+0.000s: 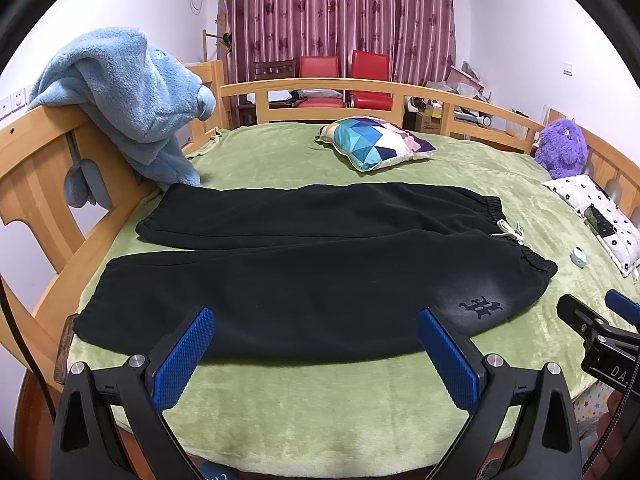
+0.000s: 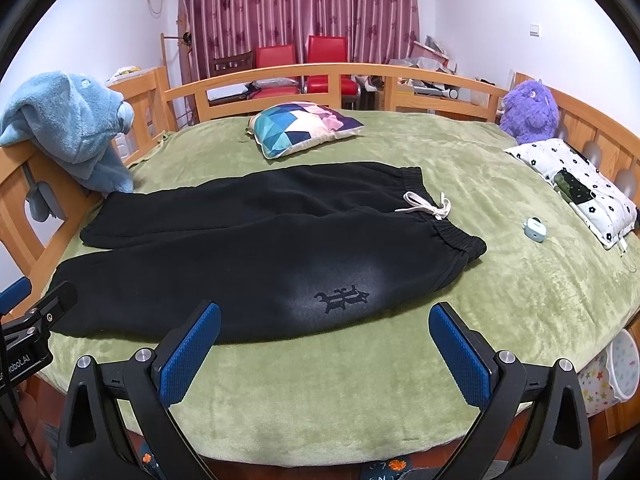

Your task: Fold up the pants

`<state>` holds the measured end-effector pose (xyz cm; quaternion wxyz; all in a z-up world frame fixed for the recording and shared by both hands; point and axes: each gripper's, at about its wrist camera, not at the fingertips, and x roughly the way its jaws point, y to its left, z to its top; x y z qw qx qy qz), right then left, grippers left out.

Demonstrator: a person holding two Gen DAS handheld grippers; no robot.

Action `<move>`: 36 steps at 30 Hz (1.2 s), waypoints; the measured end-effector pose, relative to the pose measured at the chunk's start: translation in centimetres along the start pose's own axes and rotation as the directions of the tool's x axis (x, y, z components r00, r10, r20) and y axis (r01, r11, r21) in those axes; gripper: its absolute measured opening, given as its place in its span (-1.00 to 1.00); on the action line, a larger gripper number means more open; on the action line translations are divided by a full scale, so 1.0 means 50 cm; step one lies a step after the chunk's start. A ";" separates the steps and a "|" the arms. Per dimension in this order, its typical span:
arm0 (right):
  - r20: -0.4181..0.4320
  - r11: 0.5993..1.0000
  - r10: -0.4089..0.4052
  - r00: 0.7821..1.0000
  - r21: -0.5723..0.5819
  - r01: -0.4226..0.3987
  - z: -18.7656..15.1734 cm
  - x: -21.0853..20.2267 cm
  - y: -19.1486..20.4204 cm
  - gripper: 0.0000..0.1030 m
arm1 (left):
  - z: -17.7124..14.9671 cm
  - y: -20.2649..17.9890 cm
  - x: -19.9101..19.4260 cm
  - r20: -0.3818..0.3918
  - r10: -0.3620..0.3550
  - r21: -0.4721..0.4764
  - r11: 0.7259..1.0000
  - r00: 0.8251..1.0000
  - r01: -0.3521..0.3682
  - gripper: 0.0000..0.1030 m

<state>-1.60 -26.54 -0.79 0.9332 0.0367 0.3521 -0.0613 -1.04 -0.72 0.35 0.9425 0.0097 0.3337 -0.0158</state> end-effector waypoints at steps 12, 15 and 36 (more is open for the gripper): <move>0.000 1.000 0.002 1.000 0.001 -0.002 0.000 0.001 -0.001 0.99 | 0.000 -0.002 -0.002 0.001 -0.003 0.000 1.000 1.000 0.003 0.99; 0.000 1.000 0.002 1.000 0.001 -0.002 0.001 0.000 0.000 0.99 | 0.000 -0.003 -0.002 0.000 -0.002 0.000 1.000 1.000 0.002 0.99; 0.003 1.000 0.004 1.000 0.004 -0.004 -0.001 0.000 0.001 0.99 | -0.002 -0.014 -0.006 0.005 -0.007 -0.002 1.000 1.000 0.007 0.99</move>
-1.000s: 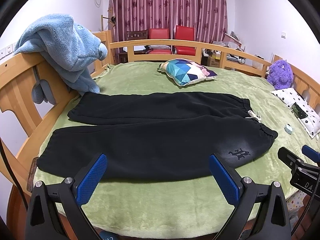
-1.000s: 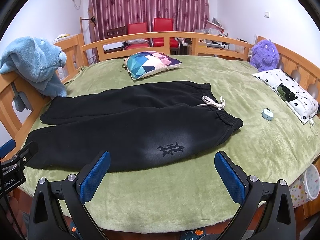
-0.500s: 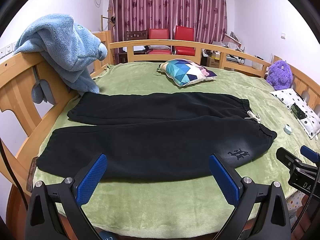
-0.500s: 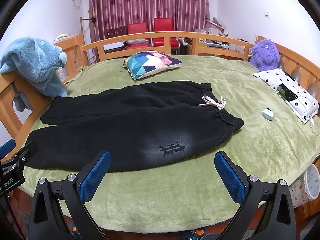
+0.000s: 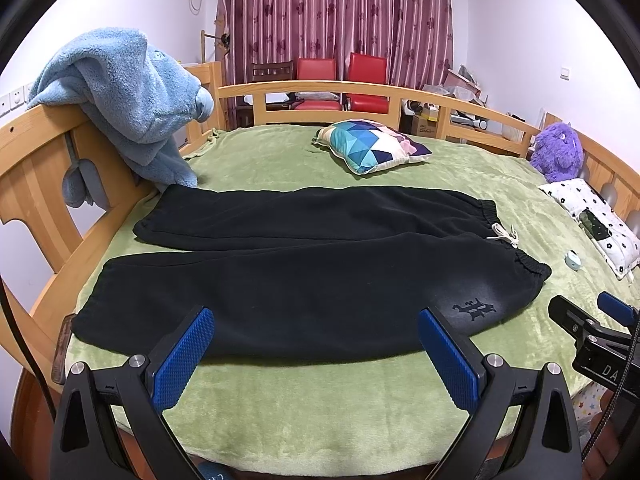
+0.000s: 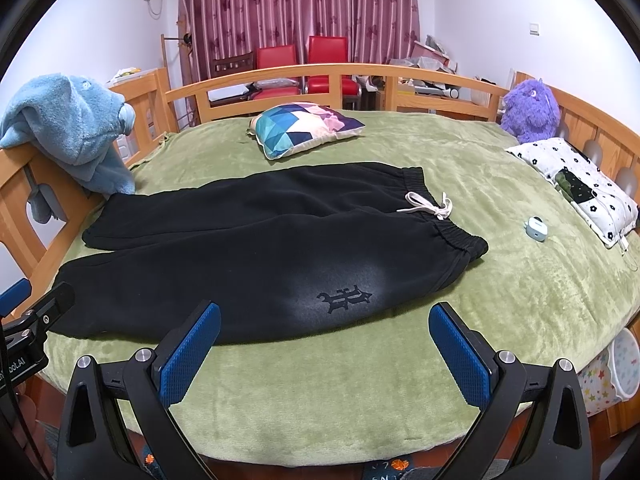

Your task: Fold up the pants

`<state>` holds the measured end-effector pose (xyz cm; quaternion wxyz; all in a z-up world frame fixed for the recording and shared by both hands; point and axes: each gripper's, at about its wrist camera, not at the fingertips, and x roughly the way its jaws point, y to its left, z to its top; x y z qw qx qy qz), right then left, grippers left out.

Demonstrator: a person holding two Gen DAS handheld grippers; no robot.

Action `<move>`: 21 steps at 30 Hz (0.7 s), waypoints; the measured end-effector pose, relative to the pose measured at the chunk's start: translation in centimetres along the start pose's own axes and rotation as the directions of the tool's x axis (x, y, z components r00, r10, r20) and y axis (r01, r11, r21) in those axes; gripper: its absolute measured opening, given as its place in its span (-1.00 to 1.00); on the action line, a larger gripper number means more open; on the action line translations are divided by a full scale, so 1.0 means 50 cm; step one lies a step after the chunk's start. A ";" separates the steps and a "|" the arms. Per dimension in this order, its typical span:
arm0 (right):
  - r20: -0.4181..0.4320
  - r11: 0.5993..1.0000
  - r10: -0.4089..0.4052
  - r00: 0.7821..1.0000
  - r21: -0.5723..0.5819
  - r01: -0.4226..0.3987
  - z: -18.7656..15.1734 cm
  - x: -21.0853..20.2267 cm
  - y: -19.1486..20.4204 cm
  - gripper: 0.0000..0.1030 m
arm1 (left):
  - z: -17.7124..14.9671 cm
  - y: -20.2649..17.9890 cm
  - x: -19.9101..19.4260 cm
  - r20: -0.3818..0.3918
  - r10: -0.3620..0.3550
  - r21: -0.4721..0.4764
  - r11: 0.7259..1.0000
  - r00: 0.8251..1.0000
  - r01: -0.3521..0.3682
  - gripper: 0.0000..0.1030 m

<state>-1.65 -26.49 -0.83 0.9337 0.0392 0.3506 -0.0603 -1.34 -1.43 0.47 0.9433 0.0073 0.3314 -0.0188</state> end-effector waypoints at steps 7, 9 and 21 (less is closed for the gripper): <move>-0.003 1.000 0.010 1.000 0.007 -0.010 0.001 -0.002 0.005 0.99 | 0.000 -0.008 -0.008 0.009 -0.006 -0.005 1.000 1.000 0.006 0.99; 0.004 1.000 0.016 1.000 0.005 -0.016 -0.001 -0.007 0.007 0.99 | 0.003 0.000 -0.013 0.015 -0.007 -0.006 1.000 1.000 0.007 0.99; -0.011 0.991 0.130 0.991 -0.024 -0.130 0.007 -0.018 0.006 0.99 | 0.060 0.026 -0.095 0.015 -0.007 -0.126 0.992 1.000 0.009 0.99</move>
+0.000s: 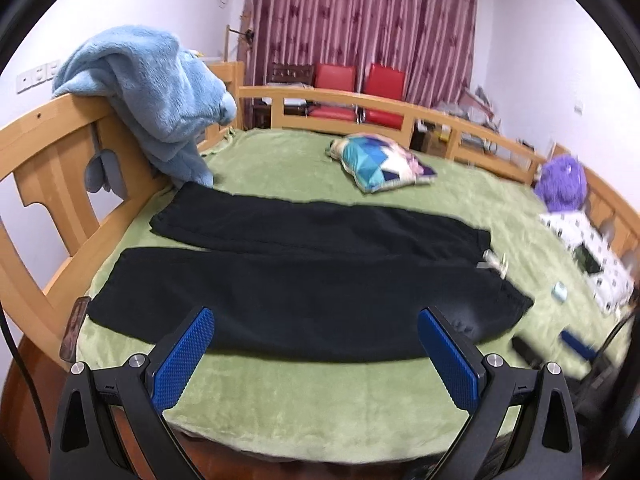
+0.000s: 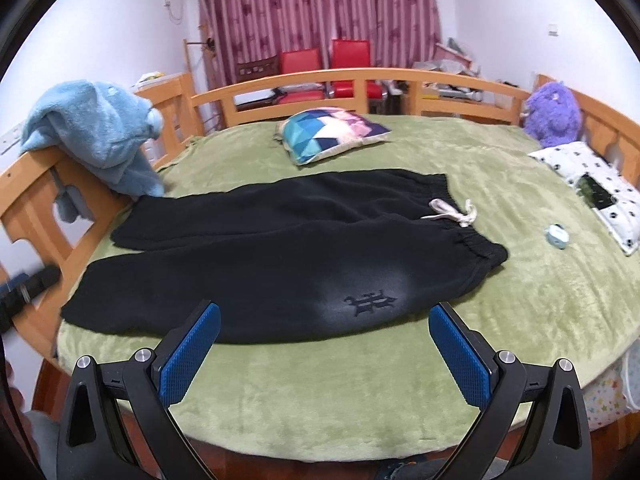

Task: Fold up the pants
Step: 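Move both tools toward the waistband of the black sweatpants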

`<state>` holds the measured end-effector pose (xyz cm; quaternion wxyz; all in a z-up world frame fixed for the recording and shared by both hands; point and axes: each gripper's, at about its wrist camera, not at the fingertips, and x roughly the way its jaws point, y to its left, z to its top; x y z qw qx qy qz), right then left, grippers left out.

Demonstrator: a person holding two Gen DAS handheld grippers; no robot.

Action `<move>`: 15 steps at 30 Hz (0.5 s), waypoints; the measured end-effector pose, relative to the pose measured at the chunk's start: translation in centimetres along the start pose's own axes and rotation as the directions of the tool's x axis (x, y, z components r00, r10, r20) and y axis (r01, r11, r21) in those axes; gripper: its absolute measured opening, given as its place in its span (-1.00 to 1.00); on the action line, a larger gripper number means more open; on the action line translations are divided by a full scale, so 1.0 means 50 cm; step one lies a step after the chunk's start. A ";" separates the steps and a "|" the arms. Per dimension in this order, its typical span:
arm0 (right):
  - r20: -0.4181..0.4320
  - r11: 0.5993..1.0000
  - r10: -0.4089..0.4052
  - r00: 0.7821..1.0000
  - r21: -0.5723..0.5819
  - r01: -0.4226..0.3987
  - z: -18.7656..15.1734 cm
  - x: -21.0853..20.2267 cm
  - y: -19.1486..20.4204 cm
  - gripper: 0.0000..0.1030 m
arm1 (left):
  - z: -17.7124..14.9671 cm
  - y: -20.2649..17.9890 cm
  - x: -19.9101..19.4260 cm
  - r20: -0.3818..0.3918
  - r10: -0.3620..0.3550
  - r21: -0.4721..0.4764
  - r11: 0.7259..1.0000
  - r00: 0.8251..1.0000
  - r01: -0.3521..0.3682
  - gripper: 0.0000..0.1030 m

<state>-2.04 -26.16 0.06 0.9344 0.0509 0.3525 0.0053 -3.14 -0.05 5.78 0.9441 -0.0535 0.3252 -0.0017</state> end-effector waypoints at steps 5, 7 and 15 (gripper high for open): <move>-0.121 0.997 0.070 0.990 0.018 -0.068 -0.026 0.058 -0.024 0.99 | -0.021 0.004 -0.008 0.008 0.039 0.012 0.999 0.999 -0.040 0.99; -0.152 0.997 0.082 0.985 0.021 -0.080 -0.037 0.079 -0.030 0.99 | -0.032 0.009 0.003 -0.011 0.029 0.028 0.999 1.000 -0.029 0.99; -0.246 0.991 0.130 0.961 0.031 -0.126 -0.072 0.158 -0.024 0.99 | -0.040 0.015 0.037 -0.072 0.012 0.053 0.999 0.997 -0.008 0.99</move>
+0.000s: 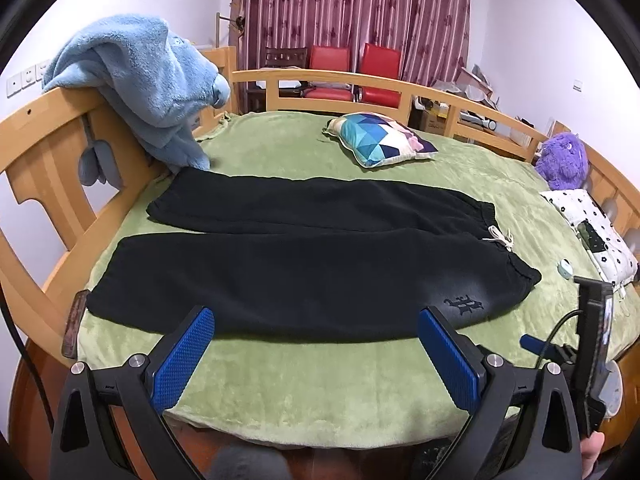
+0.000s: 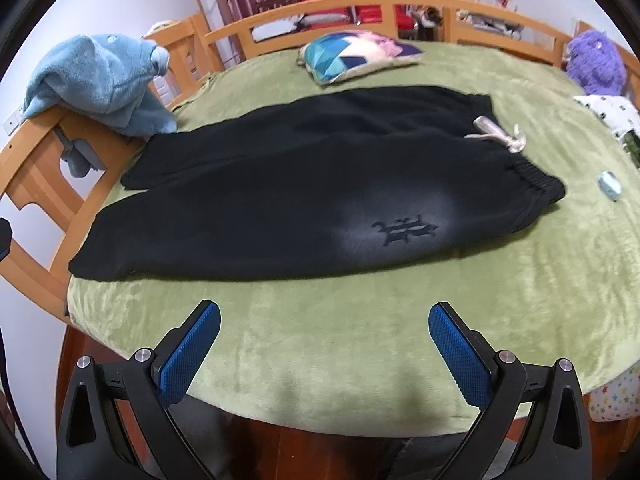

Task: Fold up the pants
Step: 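Move both tools toward the waistband of the black sweatpants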

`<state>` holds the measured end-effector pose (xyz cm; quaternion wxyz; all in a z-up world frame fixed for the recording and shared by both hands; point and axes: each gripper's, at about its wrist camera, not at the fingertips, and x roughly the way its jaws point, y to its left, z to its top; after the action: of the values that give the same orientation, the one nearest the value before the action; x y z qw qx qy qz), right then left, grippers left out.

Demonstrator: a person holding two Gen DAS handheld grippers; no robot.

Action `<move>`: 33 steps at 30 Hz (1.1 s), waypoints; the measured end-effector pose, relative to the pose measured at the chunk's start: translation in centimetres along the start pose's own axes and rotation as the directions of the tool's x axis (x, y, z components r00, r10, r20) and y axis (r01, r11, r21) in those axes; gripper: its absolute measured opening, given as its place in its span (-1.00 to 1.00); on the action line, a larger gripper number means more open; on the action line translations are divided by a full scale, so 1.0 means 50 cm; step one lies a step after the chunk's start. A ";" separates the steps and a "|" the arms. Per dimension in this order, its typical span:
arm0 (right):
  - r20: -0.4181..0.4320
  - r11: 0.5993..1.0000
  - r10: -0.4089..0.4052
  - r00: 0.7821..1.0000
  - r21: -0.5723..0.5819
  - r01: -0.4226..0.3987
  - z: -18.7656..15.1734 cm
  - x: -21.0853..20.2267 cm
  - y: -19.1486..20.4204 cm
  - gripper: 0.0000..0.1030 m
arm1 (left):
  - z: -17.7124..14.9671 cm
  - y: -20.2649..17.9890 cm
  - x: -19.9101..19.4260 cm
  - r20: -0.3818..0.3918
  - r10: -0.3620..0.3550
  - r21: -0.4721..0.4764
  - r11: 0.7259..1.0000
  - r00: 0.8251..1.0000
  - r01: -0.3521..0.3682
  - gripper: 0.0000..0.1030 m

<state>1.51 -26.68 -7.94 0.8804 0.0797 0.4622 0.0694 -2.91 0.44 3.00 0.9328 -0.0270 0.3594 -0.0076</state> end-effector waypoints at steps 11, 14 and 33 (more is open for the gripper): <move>-0.053 0.999 -0.007 0.999 0.034 0.009 0.018 0.054 -0.022 0.99 | 0.009 -0.017 0.091 -0.062 -0.034 -0.008 0.999 0.997 0.034 0.99; -0.052 0.999 -0.021 0.998 0.039 0.023 0.023 0.058 -0.031 0.99 | 0.006 -0.019 0.132 -0.096 -0.030 -0.022 0.999 0.995 0.028 0.99; -0.076 0.994 -0.091 0.993 0.052 0.095 0.051 0.105 -0.048 0.99 | -0.027 -0.017 0.304 -0.225 -0.015 -0.021 1.000 0.974 0.010 0.97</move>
<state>6.68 -28.21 -11.19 0.8625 0.0802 0.4993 0.0184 7.46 -1.00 -8.14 0.8856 -0.0376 0.4628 -0.0130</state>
